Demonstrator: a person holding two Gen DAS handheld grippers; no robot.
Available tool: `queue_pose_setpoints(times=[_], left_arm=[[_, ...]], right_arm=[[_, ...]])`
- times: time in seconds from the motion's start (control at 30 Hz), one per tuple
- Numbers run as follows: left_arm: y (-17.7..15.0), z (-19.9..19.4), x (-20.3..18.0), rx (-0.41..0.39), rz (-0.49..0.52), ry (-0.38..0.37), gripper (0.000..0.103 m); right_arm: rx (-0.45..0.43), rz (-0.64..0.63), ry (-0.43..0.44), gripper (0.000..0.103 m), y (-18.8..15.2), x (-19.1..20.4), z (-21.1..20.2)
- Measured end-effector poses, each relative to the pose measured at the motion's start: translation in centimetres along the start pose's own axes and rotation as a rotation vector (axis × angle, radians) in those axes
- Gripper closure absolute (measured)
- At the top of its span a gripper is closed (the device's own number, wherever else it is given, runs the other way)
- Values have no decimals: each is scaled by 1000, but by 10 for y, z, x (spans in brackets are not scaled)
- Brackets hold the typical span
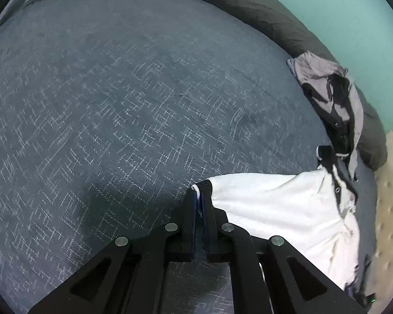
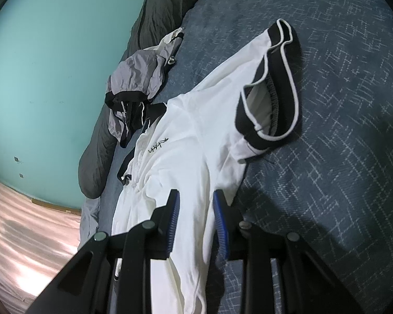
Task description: Fold clothes
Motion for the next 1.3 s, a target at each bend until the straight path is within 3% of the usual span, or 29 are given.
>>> queue_pose_setpoints(times=[0.1,0.2,0.33,0.63,0.9,1.07,1.2,1.3], left_arm=[[-1,-6,1,8,2,2,96],[-5,-19,5,4,-11,10,94],[-15,-37,2,-6,-6,-9,93],[-60,-71,-33,-29,123,-81,88],[-109,-65,-49,24,169,-149,87],[-136,-63,-58,28,184,-181,86],[-149,-60,-61,23,174,-203,86],[-156,-57,-61,18,159,-209,81]], right_arm=[[-5,2,-8,73,1,-1,-1],[-17,8,-30,56,2,-4,-4],[-44,15,-57,56,9,-6,-14],[-136,10,-155,56,41,-6,-54],[-73,-3,-206,56,57,-5,-47],[-26,-92,-218,56,66,7,-31],[18,-111,-233,57,69,8,-17],[40,-117,-228,76,66,7,-12]])
Point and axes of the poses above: each gripper's, at about its wrist camera, not at the fingertips, and z roughly the way its jaws point, x to its left, y to its top, the point moved 4 cm from there along z, roughly the way its jaws point, and after that the axes turned 1 degree about y, right-handed, at the moved point
